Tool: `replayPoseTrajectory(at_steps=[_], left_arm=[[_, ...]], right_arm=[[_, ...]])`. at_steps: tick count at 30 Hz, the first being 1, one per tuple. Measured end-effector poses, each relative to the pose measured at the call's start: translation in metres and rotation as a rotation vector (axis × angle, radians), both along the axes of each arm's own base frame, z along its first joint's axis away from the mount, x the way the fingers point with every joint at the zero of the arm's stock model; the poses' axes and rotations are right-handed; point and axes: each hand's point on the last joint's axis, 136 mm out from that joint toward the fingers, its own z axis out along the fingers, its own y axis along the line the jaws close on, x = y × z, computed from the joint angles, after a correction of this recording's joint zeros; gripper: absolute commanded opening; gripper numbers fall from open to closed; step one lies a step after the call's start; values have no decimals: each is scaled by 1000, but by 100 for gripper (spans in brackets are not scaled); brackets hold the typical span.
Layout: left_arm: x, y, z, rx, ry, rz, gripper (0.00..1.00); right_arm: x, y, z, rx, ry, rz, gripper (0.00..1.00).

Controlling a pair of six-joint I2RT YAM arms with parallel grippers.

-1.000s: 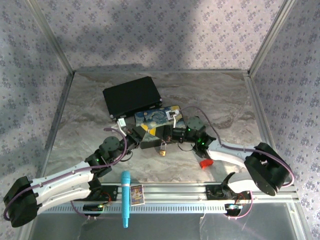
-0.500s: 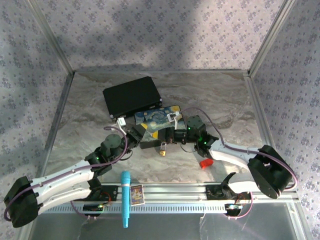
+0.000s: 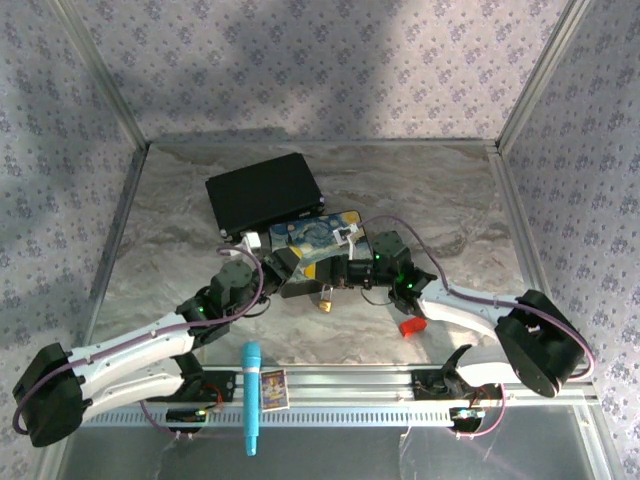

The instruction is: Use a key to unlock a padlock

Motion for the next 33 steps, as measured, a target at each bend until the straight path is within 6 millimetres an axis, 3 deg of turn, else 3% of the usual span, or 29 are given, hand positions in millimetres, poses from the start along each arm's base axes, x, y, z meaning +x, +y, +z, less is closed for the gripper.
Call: replayPoseTrajectory(at_steps=[8, 10, 13, 15, 17, 21, 33], left_arm=[[-2, -2, -8, 24, 20, -14, 7], [-2, -2, -9, 25, 25, -16, 0], [-1, -3, -11, 35, 30, -19, 0], [-1, -3, -11, 36, 34, -20, 0], [-1, -4, -11, 35, 35, -26, 0], [-1, -4, -9, 22, 35, -25, 0], [1, -4, -1, -11, 23, -14, 0]], right_arm=[[2, 3, -1, -3, 5, 6, 0], [2, 3, -2, -7, 9, 7, 0], [2, 3, -3, -10, 13, 6, 1], [3, 3, -4, -12, 17, 5, 25], [3, 4, -3, -6, 17, 5, 37], [4, 5, 7, 31, 5, 2, 36], [6, 14, 7, 70, 37, 1, 9]])
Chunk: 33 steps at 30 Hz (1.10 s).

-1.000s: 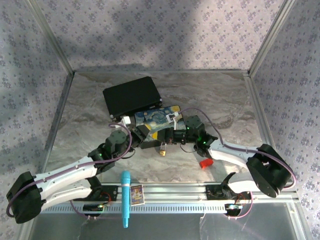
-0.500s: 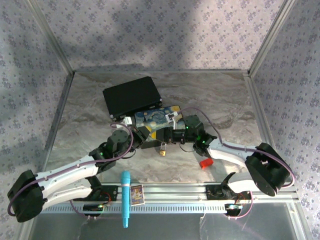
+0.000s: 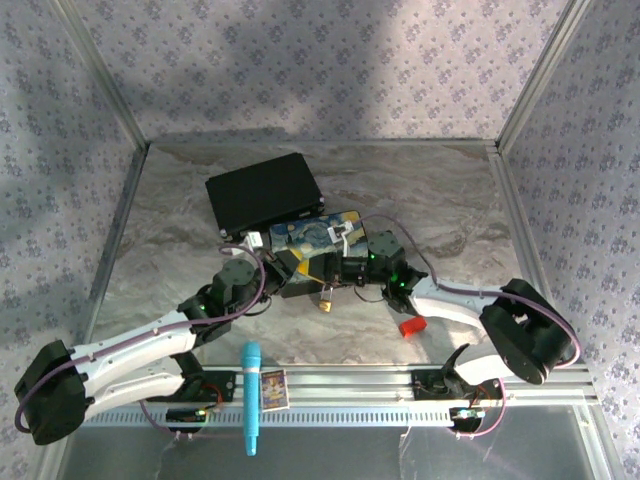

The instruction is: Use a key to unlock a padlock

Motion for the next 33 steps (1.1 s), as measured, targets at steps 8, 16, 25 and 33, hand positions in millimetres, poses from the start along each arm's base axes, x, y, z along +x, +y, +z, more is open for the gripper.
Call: replayPoseTrajectory(at_steps=[8, 16, 25, 33], left_arm=[[-1, 1, 3, -11, -2, -1, 1], [0, 8, -3, 19, 12, 29, 91], [-6, 20, -29, 268, 62, 42, 65], [-28, -20, -68, 560, 12, -178, 55]], right_arm=[[-1, -2, 2, 23, -10, -5, 0], [0, -8, -4, 2, 4, -29, 0], [-5, -36, -33, -188, 12, -106, 0], [-13, -86, -76, -483, 3, -190, 0]])
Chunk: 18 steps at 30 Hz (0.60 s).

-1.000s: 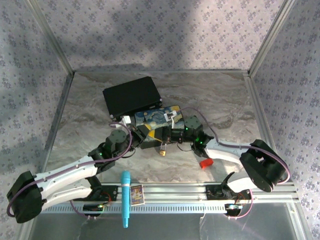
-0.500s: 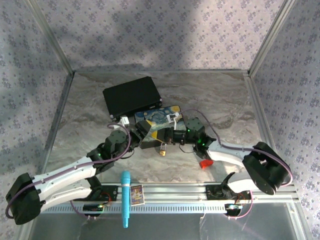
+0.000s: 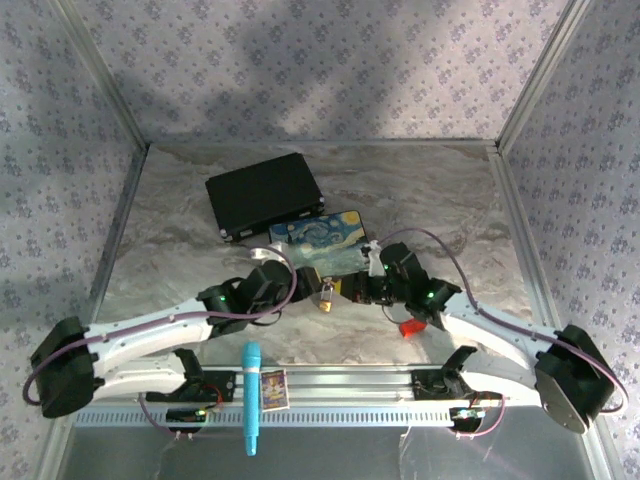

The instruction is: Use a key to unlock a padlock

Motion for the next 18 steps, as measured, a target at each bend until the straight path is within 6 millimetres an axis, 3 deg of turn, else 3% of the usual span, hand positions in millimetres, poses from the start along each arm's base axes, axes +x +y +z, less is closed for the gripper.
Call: replayPoseTrajectory(at_steps=[7, 14, 18], left_arm=[[-11, -16, -58, 113, -19, -166, 61], [-4, -36, -92, 183, -50, -245, 61], [0, -44, -101, 191, -57, -255, 58]], right_arm=[[-2, -32, -14, -61, 2, -57, 0], [-6, -42, -23, -79, 18, -70, 0], [-7, -44, -24, -81, 20, -73, 0]])
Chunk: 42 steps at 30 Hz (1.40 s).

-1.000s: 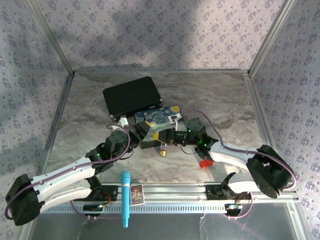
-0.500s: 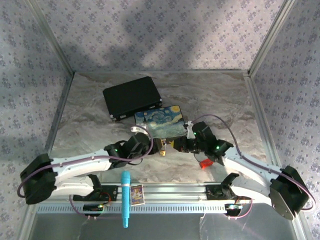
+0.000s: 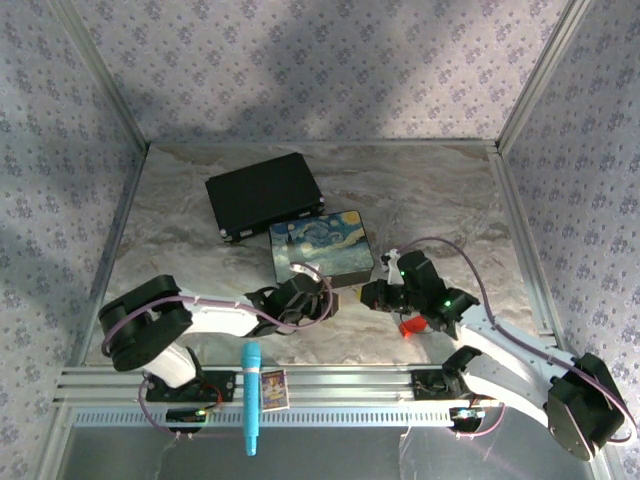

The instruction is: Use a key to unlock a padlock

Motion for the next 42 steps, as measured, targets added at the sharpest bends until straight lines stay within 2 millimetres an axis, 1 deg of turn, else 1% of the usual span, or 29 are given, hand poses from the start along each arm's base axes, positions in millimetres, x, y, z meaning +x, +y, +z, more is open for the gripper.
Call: replayPoseTrajectory(at_steps=[3, 4, 7, 9, 13, 16, 19, 21, 25, 28, 31, 35, 38, 40, 42], left_arm=[[1, -6, -5, 0, 3, -4, 52], [1, -7, -6, 1, 2, -3, 46], [2, -11, -7, 3, 0, 3, 35], [3, -12, -6, 4, -4, 15, 28], [5, -11, -6, 7, 2, 36, 20], [8, -11, -5, -2, 7, 67, 11], [8, -11, -5, -22, 32, 96, 9], [7, -10, -4, -41, 59, 127, 8], [6, -4, 5, -72, 100, 185, 6], [7, -1, 22, -124, 113, 224, 5], [13, 0, 34, -192, 146, 268, 0], [21, 5, 34, -267, 214, 345, 0], [18, 10, 29, -282, 254, 377, 0], [17, 12, 32, -298, 265, 389, 0], [17, 11, 42, -333, 265, 396, 0]], right_arm=[[-1, -1, -3, -6, 8, -2, 0], [-2, -2, -4, -7, 10, -2, 0], [-2, -3, -8, -12, 16, -5, 0], [-3, -4, -10, -16, 22, -5, 0], [-6, -6, -16, -24, 33, -6, 0], [-6, -5, -19, -18, 36, -4, 0], [-4, 0, -21, 30, 58, -1, 0], [-2, 5, -26, 84, 96, -3, 0], [-3, 9, -36, 161, 188, -8, 0], [-1, 15, -30, 220, 217, 3, 0], [0, 20, -28, 262, 257, 6, 0], [1, 27, -34, 304, 343, -5, 0], [4, 32, -32, 340, 368, -10, 0], [6, 34, -28, 360, 368, -9, 0], [7, 36, -22, 384, 366, -7, 0]])
